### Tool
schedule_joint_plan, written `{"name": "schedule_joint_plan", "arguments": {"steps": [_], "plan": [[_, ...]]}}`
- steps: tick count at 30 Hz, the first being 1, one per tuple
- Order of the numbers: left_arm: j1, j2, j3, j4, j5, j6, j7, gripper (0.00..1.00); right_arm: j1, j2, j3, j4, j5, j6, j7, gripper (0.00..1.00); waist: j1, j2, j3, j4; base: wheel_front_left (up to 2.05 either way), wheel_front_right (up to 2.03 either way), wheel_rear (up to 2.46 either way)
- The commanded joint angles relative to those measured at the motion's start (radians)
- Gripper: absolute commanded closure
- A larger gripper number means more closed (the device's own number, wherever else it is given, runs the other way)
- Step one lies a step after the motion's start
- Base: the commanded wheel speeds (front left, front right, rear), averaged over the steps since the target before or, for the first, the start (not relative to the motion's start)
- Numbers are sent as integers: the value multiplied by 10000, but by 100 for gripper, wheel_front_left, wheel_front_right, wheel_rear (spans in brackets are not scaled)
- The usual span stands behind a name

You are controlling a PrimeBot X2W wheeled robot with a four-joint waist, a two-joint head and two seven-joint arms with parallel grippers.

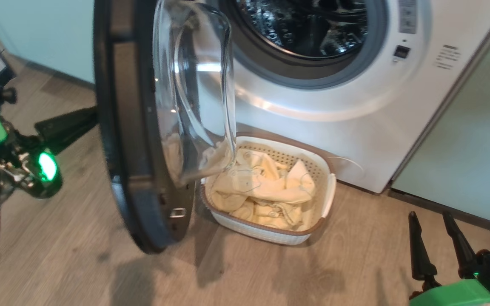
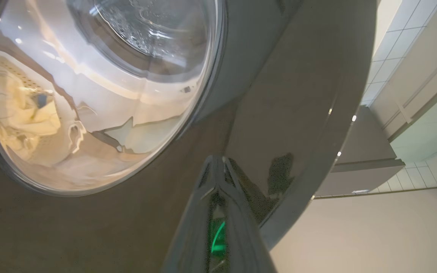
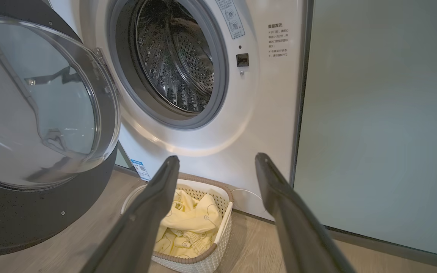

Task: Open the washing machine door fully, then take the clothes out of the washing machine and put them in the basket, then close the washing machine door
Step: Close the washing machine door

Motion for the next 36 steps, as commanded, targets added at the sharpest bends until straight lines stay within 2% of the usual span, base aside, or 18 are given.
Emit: {"name": "schedule_joint_plan", "arguments": {"steps": [1, 7, 16, 28, 36], "plan": [[-267, 315, 336, -541, -106, 78, 70, 100, -322, -19, 269, -357, 66, 2, -134, 0, 1, 0, -133, -260, 0, 0, 0], [1, -167, 249, -1039, -167, 236, -134, 100, -262, -18, 323, -481, 220, 2, -136, 0, 1, 0, -253, -873, 0, 0, 0], [64, -613, 312, -911, -165, 316, -537, 100, -235, -17, 427, -509, 354, 2, -136, 0, 1, 0, -314, -1807, 0, 0, 0], [-360, -941, 398, -529, 103, 182, -1153, 100, -405, -17, 429, -596, 470, 2, -137, 0, 1, 0, -39, -3115, 0, 0, 0], [-1006, -1053, 606, 193, 404, -165, -1803, 100, -628, -17, 429, -640, 537, 2, -137, 0, 1, 0, 291, -3887, 0, 0, 0]]}}
